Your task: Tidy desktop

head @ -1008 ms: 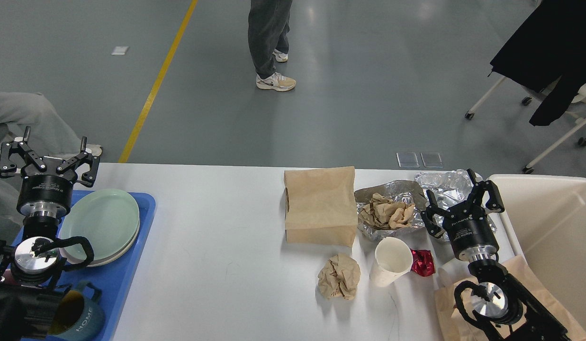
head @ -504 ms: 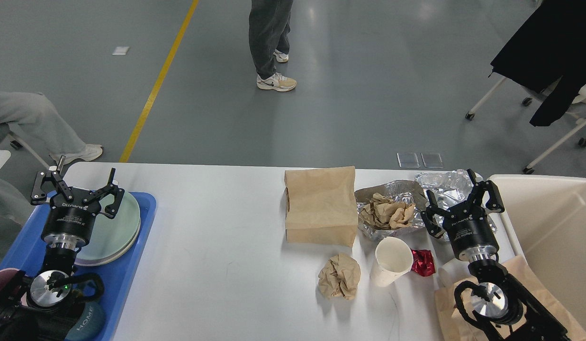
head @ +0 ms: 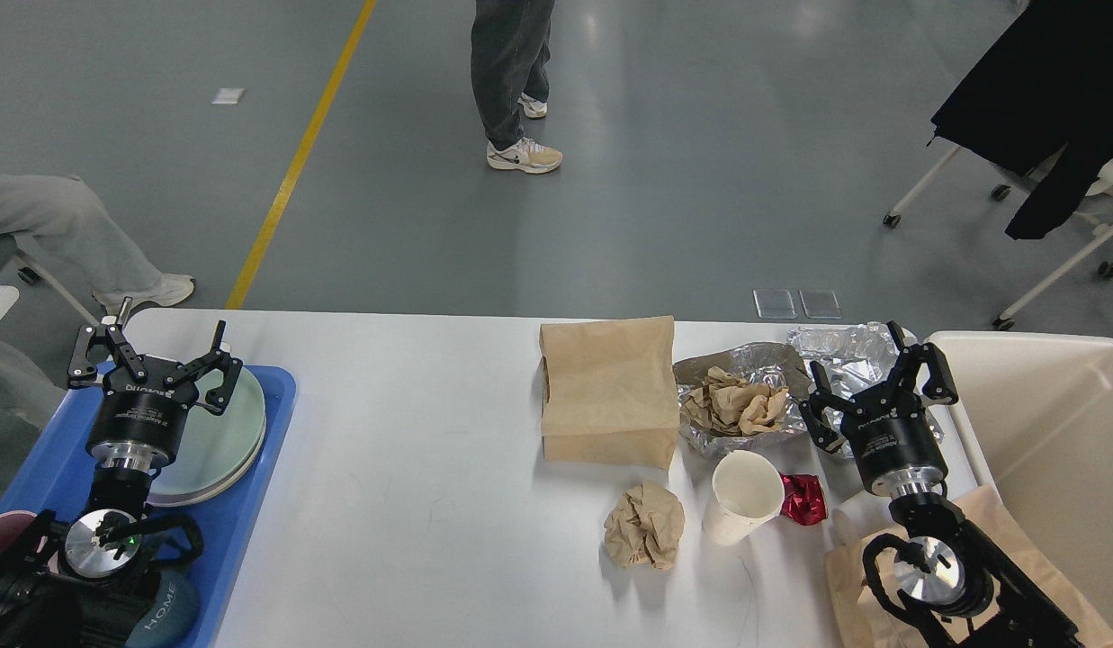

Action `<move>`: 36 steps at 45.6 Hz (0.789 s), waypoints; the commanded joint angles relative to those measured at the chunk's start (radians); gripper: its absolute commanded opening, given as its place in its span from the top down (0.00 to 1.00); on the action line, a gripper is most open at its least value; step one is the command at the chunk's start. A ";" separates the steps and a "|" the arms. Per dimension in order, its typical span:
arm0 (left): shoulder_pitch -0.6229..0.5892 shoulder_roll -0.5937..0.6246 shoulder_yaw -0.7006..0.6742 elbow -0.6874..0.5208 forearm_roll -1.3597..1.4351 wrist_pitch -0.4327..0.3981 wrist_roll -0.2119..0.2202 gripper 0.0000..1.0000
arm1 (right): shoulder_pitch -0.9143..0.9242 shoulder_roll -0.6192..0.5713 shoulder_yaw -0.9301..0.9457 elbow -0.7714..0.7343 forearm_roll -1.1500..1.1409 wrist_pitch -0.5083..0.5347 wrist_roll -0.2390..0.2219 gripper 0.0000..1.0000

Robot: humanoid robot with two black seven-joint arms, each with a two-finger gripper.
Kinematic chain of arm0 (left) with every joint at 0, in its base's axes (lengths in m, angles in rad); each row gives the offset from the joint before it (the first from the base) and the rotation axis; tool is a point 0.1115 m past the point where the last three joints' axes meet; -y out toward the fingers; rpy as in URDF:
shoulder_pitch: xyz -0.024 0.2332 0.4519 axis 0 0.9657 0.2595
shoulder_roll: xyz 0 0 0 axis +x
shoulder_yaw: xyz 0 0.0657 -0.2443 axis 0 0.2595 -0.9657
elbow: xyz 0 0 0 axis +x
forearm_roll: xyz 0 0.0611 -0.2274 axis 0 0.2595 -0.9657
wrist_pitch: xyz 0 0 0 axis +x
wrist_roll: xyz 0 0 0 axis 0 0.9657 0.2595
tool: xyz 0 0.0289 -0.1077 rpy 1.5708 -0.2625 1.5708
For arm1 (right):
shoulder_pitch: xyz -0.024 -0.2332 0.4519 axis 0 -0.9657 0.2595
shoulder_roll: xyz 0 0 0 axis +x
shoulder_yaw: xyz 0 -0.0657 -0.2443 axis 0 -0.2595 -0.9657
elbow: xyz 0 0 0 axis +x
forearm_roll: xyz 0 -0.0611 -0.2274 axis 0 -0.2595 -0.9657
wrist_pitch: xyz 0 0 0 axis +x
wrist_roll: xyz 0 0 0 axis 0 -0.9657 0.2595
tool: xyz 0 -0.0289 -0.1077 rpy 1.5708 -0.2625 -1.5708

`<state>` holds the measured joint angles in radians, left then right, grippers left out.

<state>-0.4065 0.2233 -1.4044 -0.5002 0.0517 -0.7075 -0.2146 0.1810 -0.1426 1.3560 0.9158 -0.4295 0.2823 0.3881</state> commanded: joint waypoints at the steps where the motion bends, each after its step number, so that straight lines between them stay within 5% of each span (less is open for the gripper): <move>1: 0.003 0.001 0.001 -0.001 -0.003 -0.007 0.003 0.04 | 0.000 0.000 0.000 0.000 0.000 0.000 0.000 0.00; 36: 0.005 -0.001 0.002 -0.003 -0.001 -0.009 0.003 0.04 | 0.000 0.000 -0.002 0.002 0.000 0.000 0.000 0.00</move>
<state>-0.4019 0.2224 -1.4021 -0.5032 0.0500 -0.7162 -0.2117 0.1810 -0.1426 1.3558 0.9165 -0.4295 0.2823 0.3881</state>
